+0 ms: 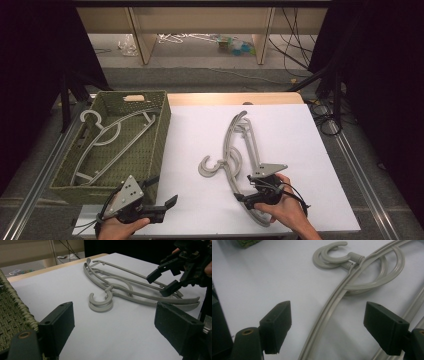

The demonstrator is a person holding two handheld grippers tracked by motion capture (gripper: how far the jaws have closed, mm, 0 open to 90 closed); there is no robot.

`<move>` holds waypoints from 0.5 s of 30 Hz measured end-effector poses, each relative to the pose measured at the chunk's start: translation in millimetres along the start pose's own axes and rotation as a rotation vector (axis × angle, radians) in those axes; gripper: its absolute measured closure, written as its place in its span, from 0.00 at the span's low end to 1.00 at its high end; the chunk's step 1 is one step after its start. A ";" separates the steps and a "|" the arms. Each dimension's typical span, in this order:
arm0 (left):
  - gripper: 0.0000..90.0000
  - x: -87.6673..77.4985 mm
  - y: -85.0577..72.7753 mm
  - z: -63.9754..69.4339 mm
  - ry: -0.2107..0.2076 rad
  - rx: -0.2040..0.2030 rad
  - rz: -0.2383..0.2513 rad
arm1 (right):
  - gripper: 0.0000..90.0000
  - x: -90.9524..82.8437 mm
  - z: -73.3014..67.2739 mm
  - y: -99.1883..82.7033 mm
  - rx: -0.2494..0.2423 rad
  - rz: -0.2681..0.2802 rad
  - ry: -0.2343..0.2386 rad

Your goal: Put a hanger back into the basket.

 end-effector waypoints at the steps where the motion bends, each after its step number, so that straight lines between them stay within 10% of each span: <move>1: 0.18 -0.1 0.0 0.0 0.000 0.002 0.000 | 0.27 4.9 1.4 2.6 0.000 -0.022 -0.004; 8: 0.18 -0.7 0.1 -0.1 0.005 -0.006 0.001 | 0.32 24.1 3.4 10.5 -0.009 -0.086 -0.029; 15: 0.18 0.3 -1.0 1.6 -0.005 -0.026 -0.004 | 0.43 39.8 12.2 11.2 0.093 -0.158 -0.018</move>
Point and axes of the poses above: each handheld gripper's, and its own axes: x roughly forward along the jaws, y roughly out of its top, z roughly to its right, the point moved 7 cm from there along x, roughly forward along the jaws, and after that the axes turned 5 degrees about y, right-handed, at the moved point
